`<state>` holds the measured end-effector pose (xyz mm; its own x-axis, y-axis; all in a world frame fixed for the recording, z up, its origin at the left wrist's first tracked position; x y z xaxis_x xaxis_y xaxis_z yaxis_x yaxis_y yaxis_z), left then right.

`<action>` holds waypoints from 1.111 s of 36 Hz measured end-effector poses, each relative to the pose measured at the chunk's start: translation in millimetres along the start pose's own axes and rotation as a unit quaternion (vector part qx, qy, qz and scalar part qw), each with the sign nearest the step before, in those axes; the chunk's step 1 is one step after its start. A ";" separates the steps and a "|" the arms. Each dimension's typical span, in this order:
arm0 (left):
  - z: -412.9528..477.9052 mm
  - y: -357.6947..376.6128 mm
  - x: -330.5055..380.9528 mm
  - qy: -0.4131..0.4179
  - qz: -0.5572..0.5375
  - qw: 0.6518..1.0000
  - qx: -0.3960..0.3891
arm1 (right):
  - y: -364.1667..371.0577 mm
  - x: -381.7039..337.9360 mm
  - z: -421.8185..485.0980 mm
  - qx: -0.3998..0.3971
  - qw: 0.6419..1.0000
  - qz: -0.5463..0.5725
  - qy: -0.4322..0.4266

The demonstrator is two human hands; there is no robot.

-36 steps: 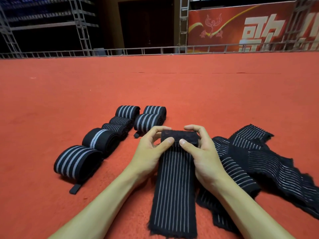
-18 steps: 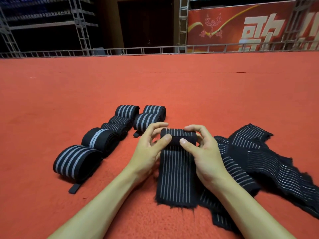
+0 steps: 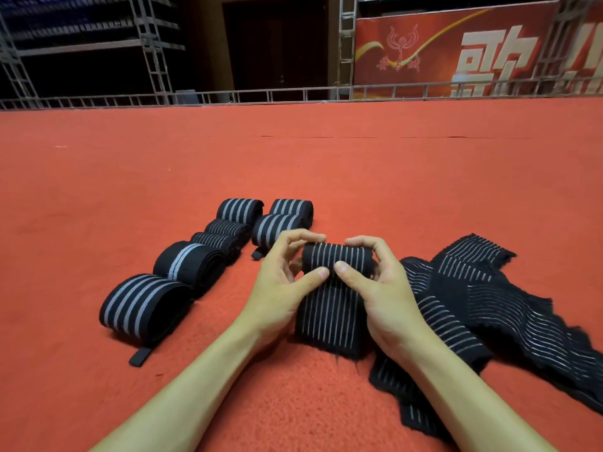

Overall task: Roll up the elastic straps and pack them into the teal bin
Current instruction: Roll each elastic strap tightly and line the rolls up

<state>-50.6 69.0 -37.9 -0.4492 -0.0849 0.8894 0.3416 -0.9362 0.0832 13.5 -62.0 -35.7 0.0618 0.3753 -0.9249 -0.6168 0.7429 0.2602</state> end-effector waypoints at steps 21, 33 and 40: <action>-0.5 1.1 -4.7 -0.028 0.029 0.999 0.000 | -0.8 3.7 0.6 0.014 1.000 0.005 0.016; 2.9 -3.5 -4.2 -0.063 -0.028 0.998 0.014 | -2.7 5.4 2.8 0.033 0.999 -0.001 0.023; -2.4 -7.4 -2.2 -0.100 -0.075 0.992 0.012 | -6.9 9.3 0.9 0.052 0.996 -0.066 0.007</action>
<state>-54.1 75.3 -41.6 -0.3252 0.1265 0.9372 0.3041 -0.9244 0.2303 19.1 -63.2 -45.8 0.1249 0.2630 -0.9567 -0.5191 0.8391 0.1629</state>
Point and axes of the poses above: each hand's wrist, its own z-axis towards the middle knuckle, its own y-axis out of the palm, x = y × z, the point moved 3 cm from there along z, towards the middle knuckle, and after that the axes turned 1 degree about y, right-handed, at the moved point
